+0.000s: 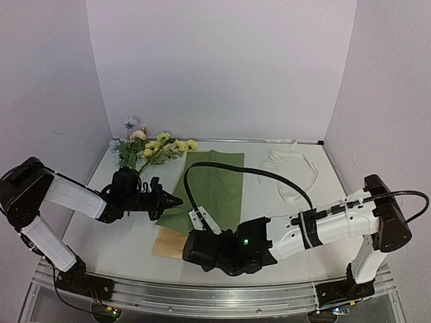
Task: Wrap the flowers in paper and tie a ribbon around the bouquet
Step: Pass from the right arm to the left, then pass from the left arm to the right
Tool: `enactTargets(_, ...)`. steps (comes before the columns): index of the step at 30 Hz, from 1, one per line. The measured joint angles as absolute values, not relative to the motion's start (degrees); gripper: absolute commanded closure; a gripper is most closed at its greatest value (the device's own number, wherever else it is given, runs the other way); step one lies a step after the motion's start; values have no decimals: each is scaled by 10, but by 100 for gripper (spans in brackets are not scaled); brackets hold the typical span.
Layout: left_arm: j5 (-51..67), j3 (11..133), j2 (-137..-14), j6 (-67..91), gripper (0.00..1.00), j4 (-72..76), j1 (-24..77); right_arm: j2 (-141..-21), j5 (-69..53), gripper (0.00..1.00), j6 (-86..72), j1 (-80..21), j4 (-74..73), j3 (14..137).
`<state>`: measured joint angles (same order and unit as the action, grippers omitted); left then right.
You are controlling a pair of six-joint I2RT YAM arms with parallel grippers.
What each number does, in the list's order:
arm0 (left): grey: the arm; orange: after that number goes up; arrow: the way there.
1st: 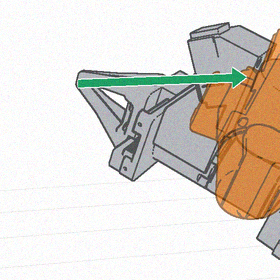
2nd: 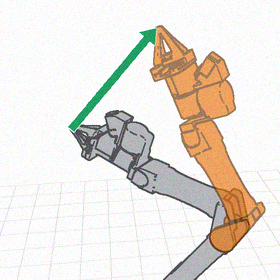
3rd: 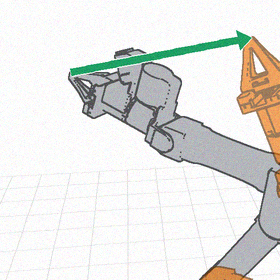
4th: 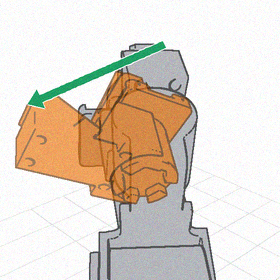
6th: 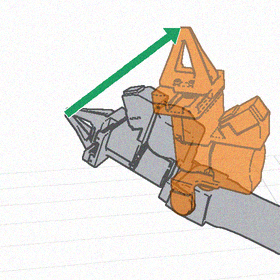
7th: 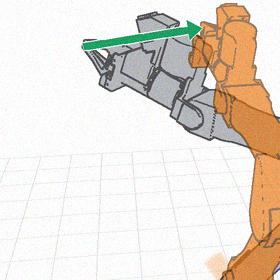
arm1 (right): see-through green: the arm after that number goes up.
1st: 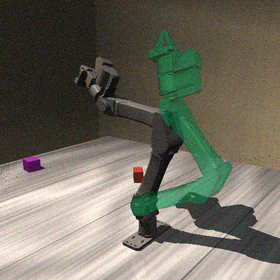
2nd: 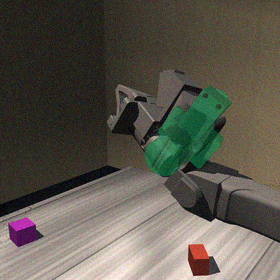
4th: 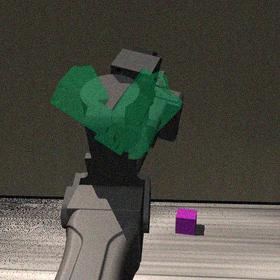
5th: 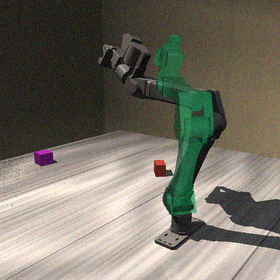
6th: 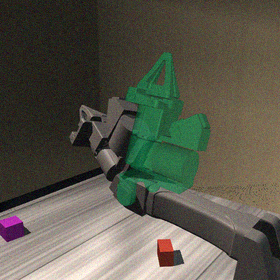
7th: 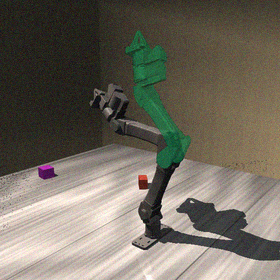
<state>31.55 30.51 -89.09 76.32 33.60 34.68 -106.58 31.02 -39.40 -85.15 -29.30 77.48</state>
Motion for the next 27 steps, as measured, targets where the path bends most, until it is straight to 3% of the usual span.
enactTargets(2, 304, 333, -885, 730, 100, 298, 357, -1045, 289, 41, -396, -844, -293, 762)
enactTargets(4, 287, 362, -872, 690, 100, 246, 368, -1012, 267, 32, -398, -832, -296, 749)
enactTargets(8, 249, 415, -845, 612, 100, 151, 389, -926, 218, 22, -423, -791, -296, 741)
enactTargets(14, 193, 487, -846, 496, 100, 41, 432, -875, 133, 13, -478, -669, -287, 751)
enactTargets(27, 97, 588, -877, 284, 100, -90, 520, -1019, -55, 6, -557, -514, -258, 876)
